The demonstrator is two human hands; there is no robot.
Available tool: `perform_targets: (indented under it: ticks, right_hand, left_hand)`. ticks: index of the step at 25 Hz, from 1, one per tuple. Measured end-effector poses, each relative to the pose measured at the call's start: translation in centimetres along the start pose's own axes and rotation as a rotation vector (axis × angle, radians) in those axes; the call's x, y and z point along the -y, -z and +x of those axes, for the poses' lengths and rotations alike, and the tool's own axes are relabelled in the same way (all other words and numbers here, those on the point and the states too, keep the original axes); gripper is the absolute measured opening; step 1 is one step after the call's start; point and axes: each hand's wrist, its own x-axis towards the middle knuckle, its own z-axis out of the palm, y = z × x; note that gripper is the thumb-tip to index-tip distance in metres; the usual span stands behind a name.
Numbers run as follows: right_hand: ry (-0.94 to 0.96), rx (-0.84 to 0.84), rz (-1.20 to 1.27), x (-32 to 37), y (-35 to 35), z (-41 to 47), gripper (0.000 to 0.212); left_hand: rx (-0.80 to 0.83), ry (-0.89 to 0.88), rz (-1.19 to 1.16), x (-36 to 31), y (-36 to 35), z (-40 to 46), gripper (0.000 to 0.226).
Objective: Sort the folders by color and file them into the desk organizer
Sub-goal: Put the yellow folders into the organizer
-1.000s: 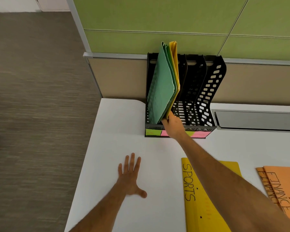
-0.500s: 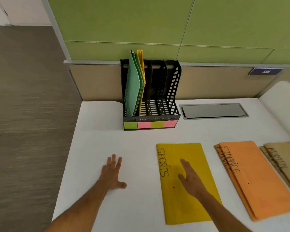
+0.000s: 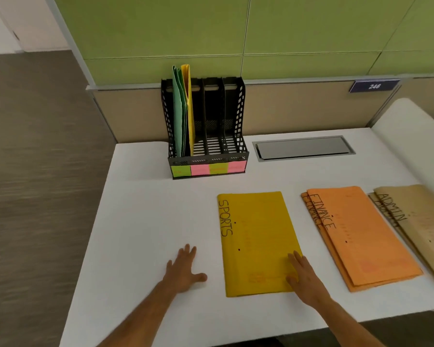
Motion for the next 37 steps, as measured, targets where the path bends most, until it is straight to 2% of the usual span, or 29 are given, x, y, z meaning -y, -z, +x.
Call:
perform_targets:
  ticks: [2, 7, 9, 12, 18, 20, 22, 25, 30, 32, 34, 37]
  right_hand:
    - [0.002, 0.091, -0.048, -1.2, 1.3, 0.4, 0.071]
    - [0.165, 0.272, -0.252, -3.2, 3.5, 0.3, 0.073]
    - [0.209, 0.281, -0.291, -3.8, 3.8, 0.3, 0.073]
    - [0.241, 0.322, -0.306, -4.3, 4.4, 0.7, 0.073]
    - [0.276, 0.354, -0.283, -5.1, 4.7, 0.7, 0.073]
    - [0.277, 0.36, -0.281, -5.4, 4.3, 0.6, 0.076]
    - [0.275, 0.364, -0.267, -5.9, 4.0, 0.8, 0.077]
    - [0.282, 0.359, -0.253, -6.4, 4.0, 1.1, 0.077]
    - [0.276, 0.34, -0.231, -6.0, 4.1, 0.7, 0.075]
    - [0.283, 0.346, -0.224, -5.7, 4.4, 0.8, 0.071]
    - [0.254, 0.372, -0.138, -5.3, 4.8, 1.2, 0.068]
    - [0.131, 0.35, 0.161, -4.2, 5.7, 2.1, 0.068]
  left_hand:
    - [-0.028, -0.026, -0.113, -2.8, -0.6, -0.4, 0.094]
    - [-0.065, 0.062, -0.44, -8.8, -3.7, -1.5, 0.089]
    - [-0.09, 0.079, -0.544, -10.9, -5.0, -1.8, 0.084]
    - [-0.115, 0.171, -0.658, -13.0, -5.8, -2.5, 0.089]
    - [-0.156, 0.247, -0.849, -14.6, -6.0, -3.3, 0.077]
    - [-0.173, 0.273, -0.886, -14.7, -6.2, -3.2, 0.081]
    - [-0.191, 0.322, -0.965, -15.3, -6.2, -3.2, 0.087]
    - [-0.205, 0.361, -1.063, -16.0, -6.3, -3.0, 0.083]
    - [-0.173, 0.253, -1.108, -17.1, -5.2, -3.3, 0.051]
    - [-0.213, 0.217, -1.112, -17.9, -4.5, -3.8, 0.04]
    - [-0.269, 0.189, -1.116, -18.0, -3.7, -4.2, 0.034]
    - [-0.317, 0.156, -1.106, -17.1, -2.4, -4.8, 0.035]
